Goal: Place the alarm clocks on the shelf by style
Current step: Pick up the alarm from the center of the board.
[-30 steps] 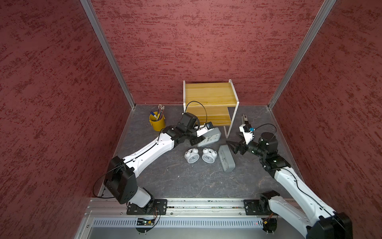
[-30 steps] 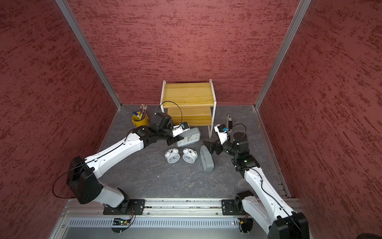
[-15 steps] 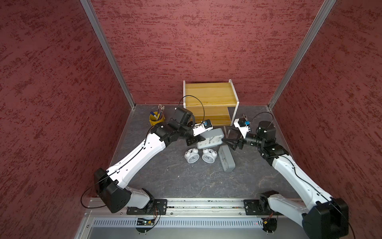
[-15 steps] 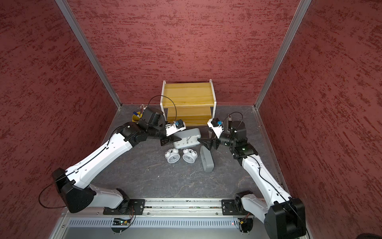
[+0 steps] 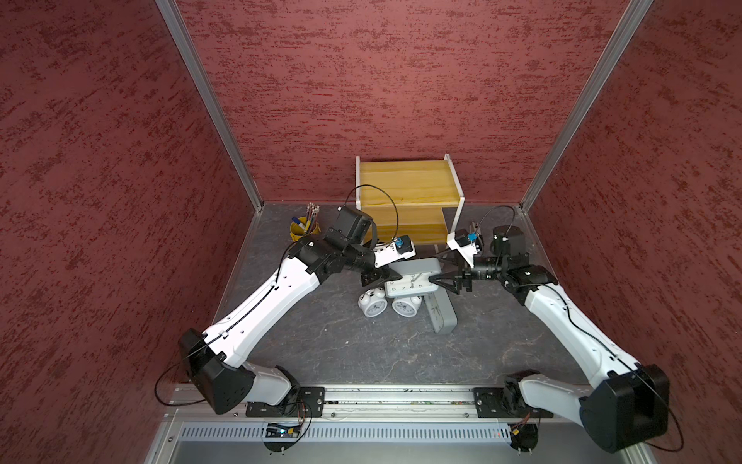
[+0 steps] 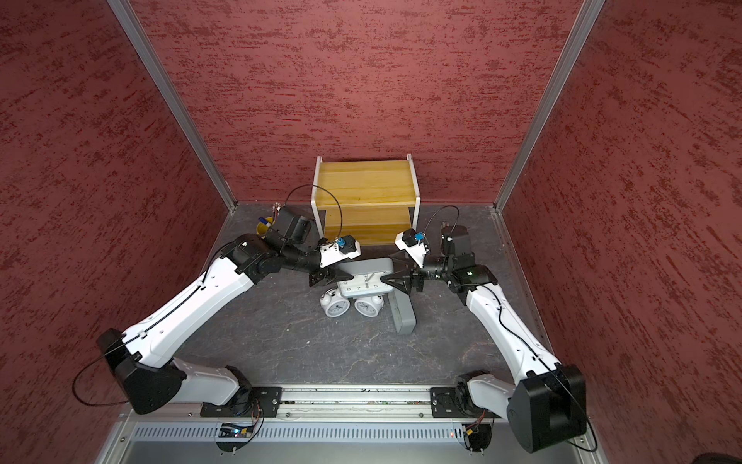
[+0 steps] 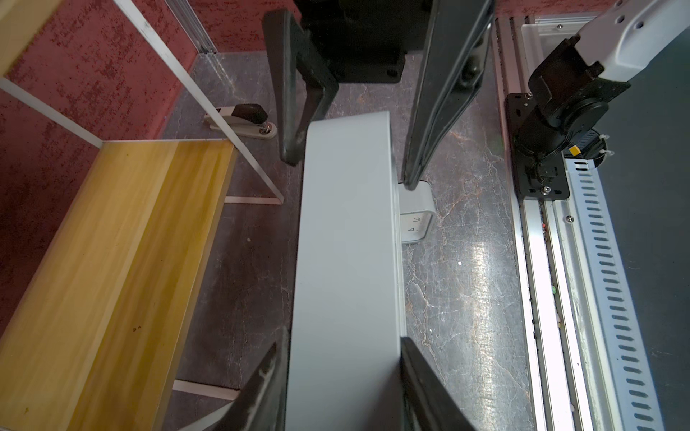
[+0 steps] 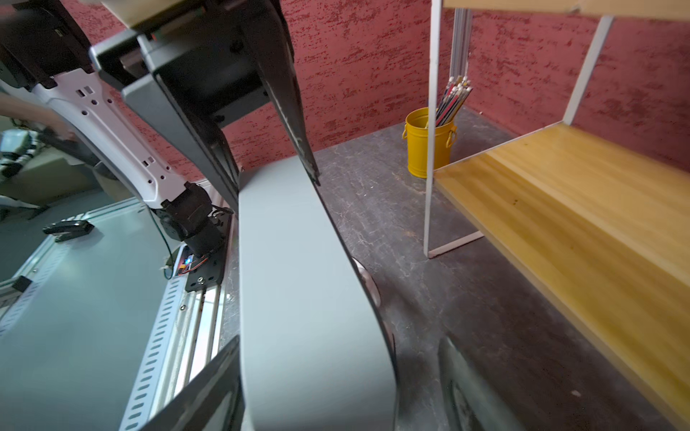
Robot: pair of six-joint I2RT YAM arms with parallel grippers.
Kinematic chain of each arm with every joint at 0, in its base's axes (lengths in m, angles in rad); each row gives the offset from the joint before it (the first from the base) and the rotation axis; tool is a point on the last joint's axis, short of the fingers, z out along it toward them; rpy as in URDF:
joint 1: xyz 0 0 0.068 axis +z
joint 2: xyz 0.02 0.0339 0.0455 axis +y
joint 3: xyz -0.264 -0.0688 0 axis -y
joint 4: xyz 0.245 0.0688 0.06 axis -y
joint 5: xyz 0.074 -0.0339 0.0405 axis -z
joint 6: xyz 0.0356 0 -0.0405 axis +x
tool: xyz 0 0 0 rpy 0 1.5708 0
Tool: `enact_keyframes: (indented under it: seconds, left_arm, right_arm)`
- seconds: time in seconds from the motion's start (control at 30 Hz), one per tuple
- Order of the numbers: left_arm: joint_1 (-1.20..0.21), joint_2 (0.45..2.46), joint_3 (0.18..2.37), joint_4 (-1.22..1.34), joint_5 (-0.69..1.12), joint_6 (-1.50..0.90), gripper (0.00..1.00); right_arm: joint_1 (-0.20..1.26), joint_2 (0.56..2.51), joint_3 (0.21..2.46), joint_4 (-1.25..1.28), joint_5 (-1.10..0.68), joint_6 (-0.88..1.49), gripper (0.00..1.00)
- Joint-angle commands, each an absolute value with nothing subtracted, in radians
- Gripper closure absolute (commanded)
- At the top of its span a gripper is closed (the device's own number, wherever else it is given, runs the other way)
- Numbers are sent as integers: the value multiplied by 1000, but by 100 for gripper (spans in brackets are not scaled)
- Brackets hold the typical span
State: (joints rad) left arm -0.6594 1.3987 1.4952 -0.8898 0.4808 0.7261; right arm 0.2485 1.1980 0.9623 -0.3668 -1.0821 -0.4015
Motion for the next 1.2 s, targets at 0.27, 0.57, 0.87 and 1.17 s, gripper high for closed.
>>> enact_keyframes:
  seconds: [0.27,0.57,0.87,1.17]
  left_arm:
    - [-658,1417,1543,-865,521,734,86]
    - [-624,1389,1468,-692,501,652,62]
    - [-481,1275,1289,-434,638,440,8]
    - [-348,1128,1059,-175,892,216,0]
  right_arm:
    - [268,1169,961,-327,-1118,-351,70]
    - [267,1119,909,-178,-1128,-263,95]
    - [266,1086,897,-12,-1108,-161,96]
    - [268,1102,958,31,-1153,-128,96]
